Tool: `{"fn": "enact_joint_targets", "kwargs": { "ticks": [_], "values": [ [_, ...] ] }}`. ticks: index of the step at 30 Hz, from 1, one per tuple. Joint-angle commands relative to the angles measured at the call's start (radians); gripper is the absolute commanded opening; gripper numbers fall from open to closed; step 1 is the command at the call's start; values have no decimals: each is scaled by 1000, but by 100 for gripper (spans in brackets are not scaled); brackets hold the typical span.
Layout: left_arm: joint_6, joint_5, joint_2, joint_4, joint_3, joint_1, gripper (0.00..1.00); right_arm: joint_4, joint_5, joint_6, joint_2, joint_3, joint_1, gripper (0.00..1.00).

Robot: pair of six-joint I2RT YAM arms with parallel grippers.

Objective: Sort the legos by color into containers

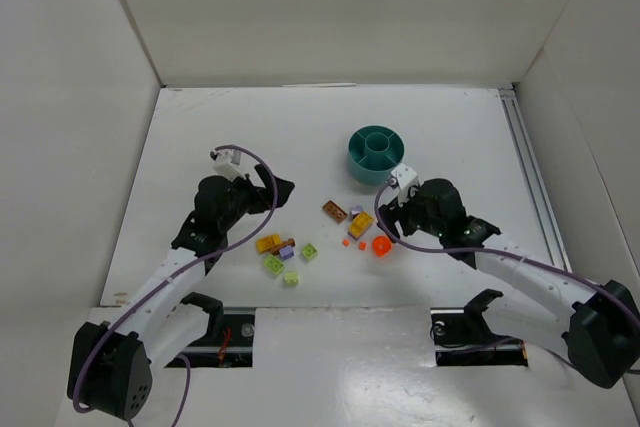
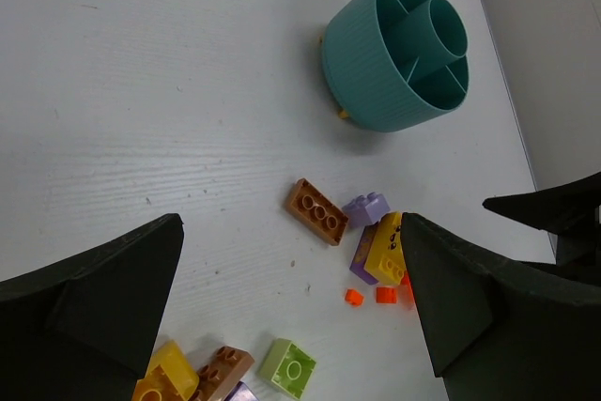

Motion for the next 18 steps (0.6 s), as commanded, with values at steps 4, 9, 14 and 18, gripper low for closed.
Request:
{"fn": "enact_joint_targets", "kwargs": {
  "ticks": [4, 9, 14, 18],
  "values": [
    [-6, 5, -2, 59, -20, -13, 100, 50, -138, 47, -50, -71, -129, 71],
    [5, 26, 36, 59, 2, -23, 100, 60, -302, 69, -29, -119, -186, 65],
    [14, -43, 70, 39, 22, -82, 100, 83, -373, 79, 28, -153, -186, 62],
    [23, -63, 111, 17, 54, -107, 100, 119, -387, 89, 91, -163, -186, 60]
  ]
}}
